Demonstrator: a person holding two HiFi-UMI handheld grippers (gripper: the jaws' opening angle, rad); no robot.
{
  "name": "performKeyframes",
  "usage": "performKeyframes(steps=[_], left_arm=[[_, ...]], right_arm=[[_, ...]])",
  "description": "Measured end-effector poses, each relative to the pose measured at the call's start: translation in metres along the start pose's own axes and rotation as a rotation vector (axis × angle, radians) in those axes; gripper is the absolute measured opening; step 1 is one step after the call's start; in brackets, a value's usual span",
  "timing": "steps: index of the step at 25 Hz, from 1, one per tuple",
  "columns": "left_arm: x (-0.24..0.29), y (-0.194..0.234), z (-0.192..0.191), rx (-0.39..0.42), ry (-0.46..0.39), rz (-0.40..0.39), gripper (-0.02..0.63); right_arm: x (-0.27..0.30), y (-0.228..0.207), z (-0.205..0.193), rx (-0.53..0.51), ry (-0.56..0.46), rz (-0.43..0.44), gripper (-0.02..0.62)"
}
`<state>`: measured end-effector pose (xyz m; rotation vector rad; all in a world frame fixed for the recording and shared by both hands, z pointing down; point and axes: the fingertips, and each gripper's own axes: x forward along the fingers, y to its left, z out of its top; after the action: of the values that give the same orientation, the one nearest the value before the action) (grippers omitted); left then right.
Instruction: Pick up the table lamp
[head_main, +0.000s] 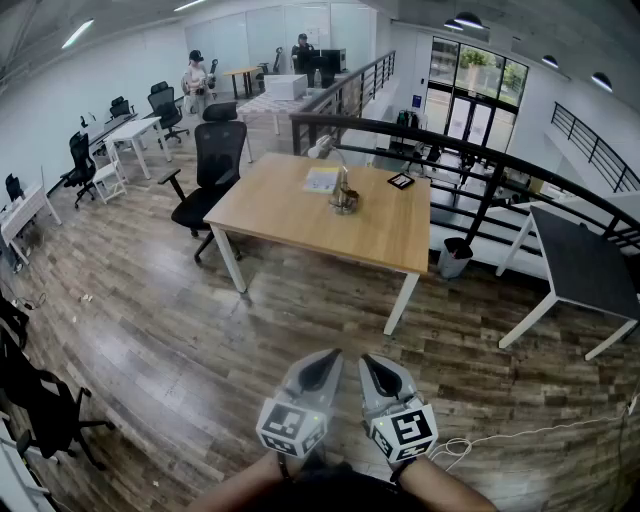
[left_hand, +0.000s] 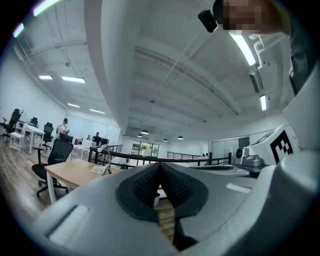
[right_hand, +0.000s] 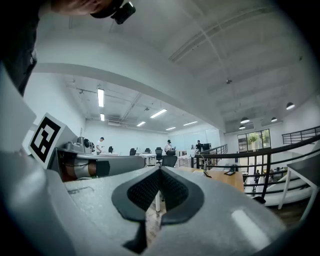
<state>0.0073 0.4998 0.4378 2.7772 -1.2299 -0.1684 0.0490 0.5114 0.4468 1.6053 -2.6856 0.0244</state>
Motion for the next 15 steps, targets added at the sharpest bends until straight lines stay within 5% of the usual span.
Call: performKeyframes(steps=[15], left_arm=[[0.034,0.057,-0.008,-0.074,-0.015,-0.048,0.002]], right_arm=[[0.067,-0.01,-0.012,0.007,0.002,-0.017,0.003]])
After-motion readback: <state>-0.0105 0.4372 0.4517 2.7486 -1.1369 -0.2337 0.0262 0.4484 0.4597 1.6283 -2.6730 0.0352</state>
